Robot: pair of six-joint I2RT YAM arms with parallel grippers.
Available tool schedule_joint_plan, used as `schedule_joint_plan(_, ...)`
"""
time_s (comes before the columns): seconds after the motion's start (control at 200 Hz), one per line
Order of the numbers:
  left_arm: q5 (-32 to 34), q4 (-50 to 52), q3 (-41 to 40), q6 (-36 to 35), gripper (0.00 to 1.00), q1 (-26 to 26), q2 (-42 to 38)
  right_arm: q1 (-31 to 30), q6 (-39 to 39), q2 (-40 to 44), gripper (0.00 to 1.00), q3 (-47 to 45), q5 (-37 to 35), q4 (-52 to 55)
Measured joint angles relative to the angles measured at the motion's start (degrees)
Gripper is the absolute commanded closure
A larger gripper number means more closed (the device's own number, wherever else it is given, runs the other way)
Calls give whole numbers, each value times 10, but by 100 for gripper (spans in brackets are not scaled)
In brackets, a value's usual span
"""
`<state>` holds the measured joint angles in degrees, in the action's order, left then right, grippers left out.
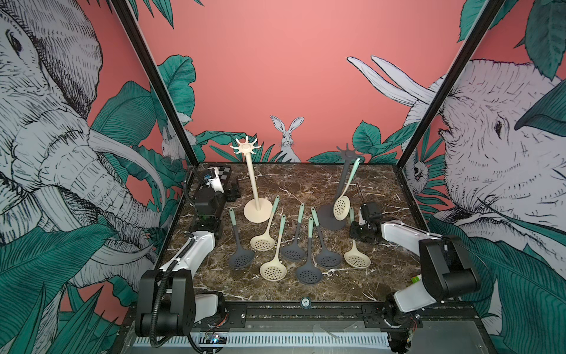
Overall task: Hang the skimmer on the kitchen utensil rack
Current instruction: Pick up the skimmer from the center of the board.
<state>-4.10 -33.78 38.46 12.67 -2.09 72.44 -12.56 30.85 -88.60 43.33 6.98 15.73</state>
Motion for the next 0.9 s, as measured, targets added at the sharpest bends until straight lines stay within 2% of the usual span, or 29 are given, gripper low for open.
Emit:
schedule_joint_plan(0.215,0,4,0,0,13,0,0,-4,-11,-10,100,12,-3,-1)
schedule_joint_plan(0.535,0,6,0,0,13,0,0,-3,-10,12,100,12,-33,22)
schedule_joint_plan(0.9,0,6,0,0,13,3,0,39,-37,178,100,14,-105,77)
